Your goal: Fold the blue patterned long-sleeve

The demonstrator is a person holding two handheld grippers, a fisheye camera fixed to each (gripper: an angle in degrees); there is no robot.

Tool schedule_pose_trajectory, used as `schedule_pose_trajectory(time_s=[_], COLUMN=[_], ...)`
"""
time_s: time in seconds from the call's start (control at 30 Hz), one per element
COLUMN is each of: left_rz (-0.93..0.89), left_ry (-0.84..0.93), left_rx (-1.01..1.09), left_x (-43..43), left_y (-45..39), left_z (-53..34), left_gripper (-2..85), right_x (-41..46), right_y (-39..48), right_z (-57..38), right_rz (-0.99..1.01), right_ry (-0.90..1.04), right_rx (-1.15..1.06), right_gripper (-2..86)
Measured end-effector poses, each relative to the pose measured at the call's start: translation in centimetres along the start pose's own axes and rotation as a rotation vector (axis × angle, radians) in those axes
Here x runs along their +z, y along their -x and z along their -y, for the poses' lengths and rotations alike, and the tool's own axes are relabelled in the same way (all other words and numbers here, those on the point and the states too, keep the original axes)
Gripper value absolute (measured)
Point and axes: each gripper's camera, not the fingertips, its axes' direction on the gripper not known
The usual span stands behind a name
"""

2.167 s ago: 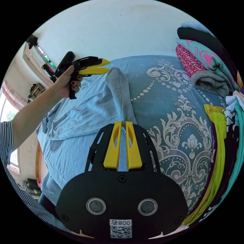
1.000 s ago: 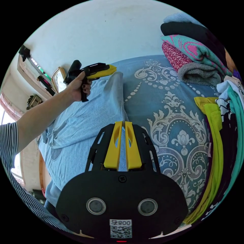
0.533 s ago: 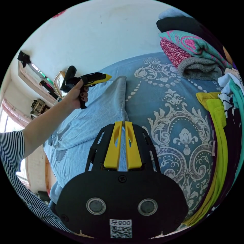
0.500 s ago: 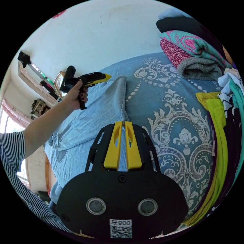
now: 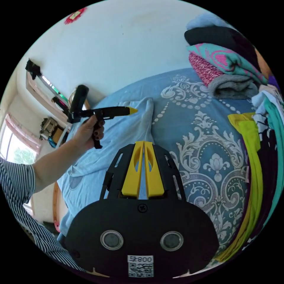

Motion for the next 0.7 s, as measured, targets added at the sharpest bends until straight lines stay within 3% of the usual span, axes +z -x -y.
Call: schedule_pose_trajectory(time_s=[0.2, 0.27, 0.43, 0.53, 0.7], left_rz=[0.128, 0.291, 0.467, 0.346, 0.390], left_ry=[-0.045, -0.069, -0.032, -0.126, -0.260], left_rx=[-0.159, -0.326, -0.675, -0.779, -0.868], left_x=[-5.9, -9.7, -13.1, -13.9, -17.3], left_y=[0.0, 1.0, 4.2, 4.9, 4.3], left_z=[-14.6, -22.8, -38.7, -45.5, -55.5], left_gripper=[0.1, 0.2, 0.3, 0.5, 1.7], right_x=[-0.2, -0.5, -1.2, -1.6, -2.6], right_y=[1.8, 2.3, 5.6, 7.0, 7.9], right_z=[1.4, 1.9, 3.3, 4.1, 6.0], right_rz=[0.003, 0.015, -0.081, -0.107, -0.057], right_ry=[0.023, 0.017, 0.011, 0.001, 0.007], right_rx=[-0.003, 0.008, -0.044, -0.062, -0.033], right_gripper=[0.1, 0.1, 0.1, 0.1, 0.1])
